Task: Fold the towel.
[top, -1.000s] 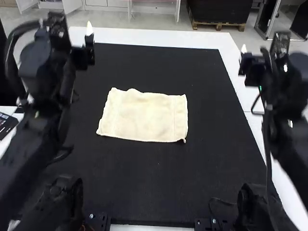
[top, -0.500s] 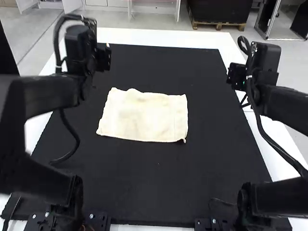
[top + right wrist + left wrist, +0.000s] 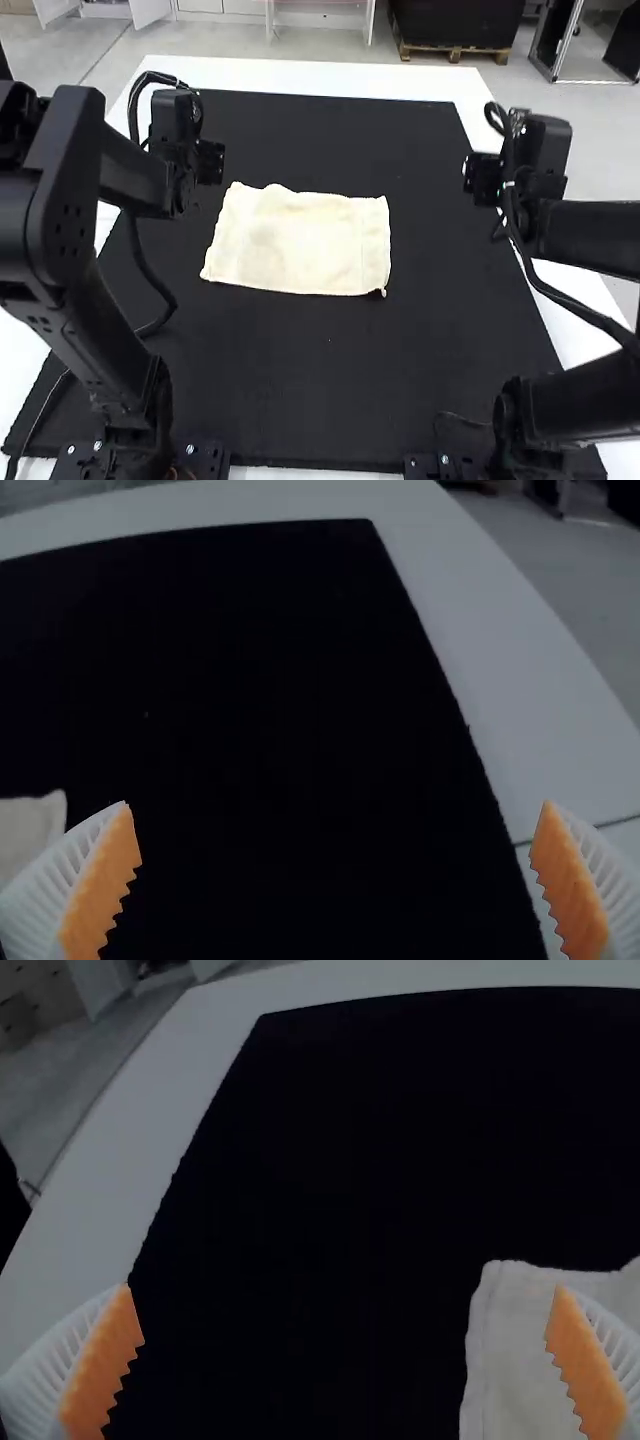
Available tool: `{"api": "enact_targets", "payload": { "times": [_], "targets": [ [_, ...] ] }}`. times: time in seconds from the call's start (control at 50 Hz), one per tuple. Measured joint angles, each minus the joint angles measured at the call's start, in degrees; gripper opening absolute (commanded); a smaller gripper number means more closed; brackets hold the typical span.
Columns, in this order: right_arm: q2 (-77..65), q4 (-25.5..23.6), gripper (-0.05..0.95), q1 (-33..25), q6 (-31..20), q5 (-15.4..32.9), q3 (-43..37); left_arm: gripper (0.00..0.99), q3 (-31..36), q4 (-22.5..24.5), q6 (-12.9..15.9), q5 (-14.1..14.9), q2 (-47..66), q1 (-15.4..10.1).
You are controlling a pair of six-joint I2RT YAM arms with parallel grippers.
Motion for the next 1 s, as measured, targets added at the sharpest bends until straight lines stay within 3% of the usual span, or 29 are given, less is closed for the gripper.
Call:
{"api": "enact_targets", "payload": {
  "times": [0.16, 0.3, 0.4, 0.68, 1.0],
  "targets": [
    [2.75, 0.17, 0.90, 0.48, 0.00, -0.90, 0.37, 0.938, 1.97, -7.61, -0.02, 3.45, 2.21, 1.79],
    [6.23, -1.68, 0.90, 2.75, 0.00, -2.05, 2.82, 0.938, 4.68, -14.95, -0.74, 8.98, 4.66, 4.72],
    [7.98, -3.58, 0.90, 4.63, 0.02, -3.52, 4.55, 0.939, 6.29, -17.75, -1.18, 12.37, 6.10, 6.91],
    [13.55, -5.38, 0.91, 7.56, 0.94, -8.87, 5.70, 0.952, 8.74, -20.13, -1.55, 18.91, 9.79, 8.22],
    [21.97, -1.95, 0.91, 10.40, 2.95, -9.73, 7.78, 0.962, 10.38, -19.87, -1.53, 20.63, 16.52, 8.22]
  ]
}}
